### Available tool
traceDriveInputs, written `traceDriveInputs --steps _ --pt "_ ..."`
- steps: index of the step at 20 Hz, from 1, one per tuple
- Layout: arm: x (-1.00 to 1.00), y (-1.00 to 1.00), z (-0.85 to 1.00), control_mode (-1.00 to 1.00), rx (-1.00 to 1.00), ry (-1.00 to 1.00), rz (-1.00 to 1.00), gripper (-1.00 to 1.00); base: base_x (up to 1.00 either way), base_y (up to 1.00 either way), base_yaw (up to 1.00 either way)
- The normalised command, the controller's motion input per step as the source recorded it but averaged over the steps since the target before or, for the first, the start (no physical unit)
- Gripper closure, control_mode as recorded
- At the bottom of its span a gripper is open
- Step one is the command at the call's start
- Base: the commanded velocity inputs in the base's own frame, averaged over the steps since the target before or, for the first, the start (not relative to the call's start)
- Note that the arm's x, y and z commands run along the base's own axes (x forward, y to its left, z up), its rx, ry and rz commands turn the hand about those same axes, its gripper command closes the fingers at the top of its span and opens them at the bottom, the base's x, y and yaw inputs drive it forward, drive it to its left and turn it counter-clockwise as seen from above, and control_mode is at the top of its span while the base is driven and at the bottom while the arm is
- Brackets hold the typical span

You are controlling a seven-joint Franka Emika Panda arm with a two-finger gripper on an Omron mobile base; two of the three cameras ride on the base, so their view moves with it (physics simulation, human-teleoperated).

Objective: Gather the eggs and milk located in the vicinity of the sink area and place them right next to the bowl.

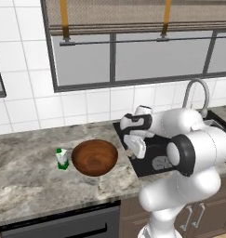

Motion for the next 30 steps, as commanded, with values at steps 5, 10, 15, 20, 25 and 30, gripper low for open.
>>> traceDriveInputs --steps 5,10,15,20,25,30 --pt "0.00 0.44 0.00 -1.00 0.00 -0.02 0.00 1.00 0.00 0.00 0.00" --pt "0.00 0.29 -0.07 -1.00 0.00 0.00 0.00 1.00 0.00 0.00 0.00" --pt "0.05 0.00 -0.17 -1.00 0.00 0.00 0.00 1.00 0.00 0.00 0.00" --pt "0.01 0.00 -0.17 -1.00 0.00 0.00 0.00 1.00 0.00 0.00 0.00" --pt "0.01 0.04 -0.17 -1.00 0.00 0.00 0.00 1.00 0.00 0.00 0.00" --pt "0.00 0.00 -0.13 -1.00 0.00 0.00 0.00 1.00 0.00 0.00 0.00"
